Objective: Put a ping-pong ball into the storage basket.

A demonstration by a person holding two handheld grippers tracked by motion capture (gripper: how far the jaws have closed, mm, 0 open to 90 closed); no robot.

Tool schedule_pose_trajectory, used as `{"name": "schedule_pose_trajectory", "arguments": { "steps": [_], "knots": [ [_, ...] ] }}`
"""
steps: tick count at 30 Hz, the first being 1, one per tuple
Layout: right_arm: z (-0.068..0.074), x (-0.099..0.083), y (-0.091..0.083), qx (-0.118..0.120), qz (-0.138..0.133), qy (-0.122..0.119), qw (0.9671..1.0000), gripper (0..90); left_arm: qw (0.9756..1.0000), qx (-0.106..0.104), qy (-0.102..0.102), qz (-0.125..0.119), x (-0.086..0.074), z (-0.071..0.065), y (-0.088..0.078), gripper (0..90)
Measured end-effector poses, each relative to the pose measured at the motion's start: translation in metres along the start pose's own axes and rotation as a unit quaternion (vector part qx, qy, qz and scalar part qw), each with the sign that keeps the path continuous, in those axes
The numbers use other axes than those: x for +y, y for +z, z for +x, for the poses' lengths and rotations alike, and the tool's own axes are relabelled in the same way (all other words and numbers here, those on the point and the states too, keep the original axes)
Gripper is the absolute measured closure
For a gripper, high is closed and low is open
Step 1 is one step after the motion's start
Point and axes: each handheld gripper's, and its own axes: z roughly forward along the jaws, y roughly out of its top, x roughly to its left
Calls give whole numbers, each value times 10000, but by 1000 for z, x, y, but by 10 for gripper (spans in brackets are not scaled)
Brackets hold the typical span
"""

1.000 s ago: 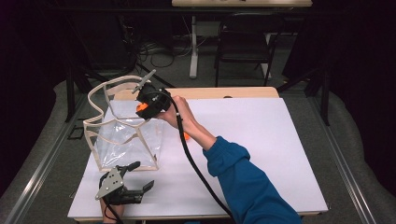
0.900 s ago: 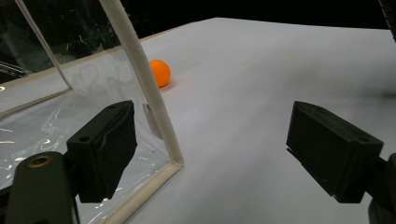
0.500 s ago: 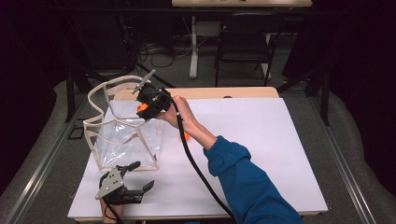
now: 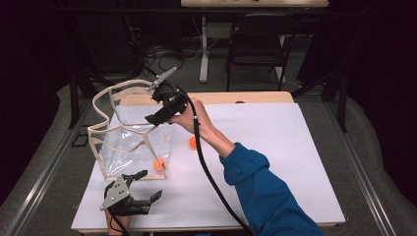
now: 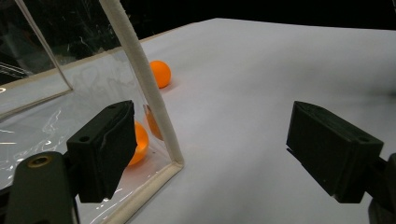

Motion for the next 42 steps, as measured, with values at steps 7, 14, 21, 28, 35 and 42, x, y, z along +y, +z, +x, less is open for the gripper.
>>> {"name": "schedule_pose_trajectory", "arguments": {
  "steps": [7,14,21,28,35,42],
  "knots": [
    [0,-6,-16,135,-144,-38,9998,115,10000,2,13,3,0,1,-1,159],
    [-3,-12,-32,165,-234,12,9996,87,10000,-13,2,6,0,0,-1,159],
    [-8,-27,-42,140,-242,55,9996,76,10000,-11,3,15,0,0,-1,159],
    [-12,-43,-46,83,-198,116,9997,69,10000,-20,8,16,0,0,-1,158],
    [-13,-60,-45,58,-132,137,9998,66,10000,-21,10,7,0,0,-1,159],
    [-15,-73,-45,36,-93,215,9997,58,10000,0,22,-11,0,0,-1,159]
  ]
}}
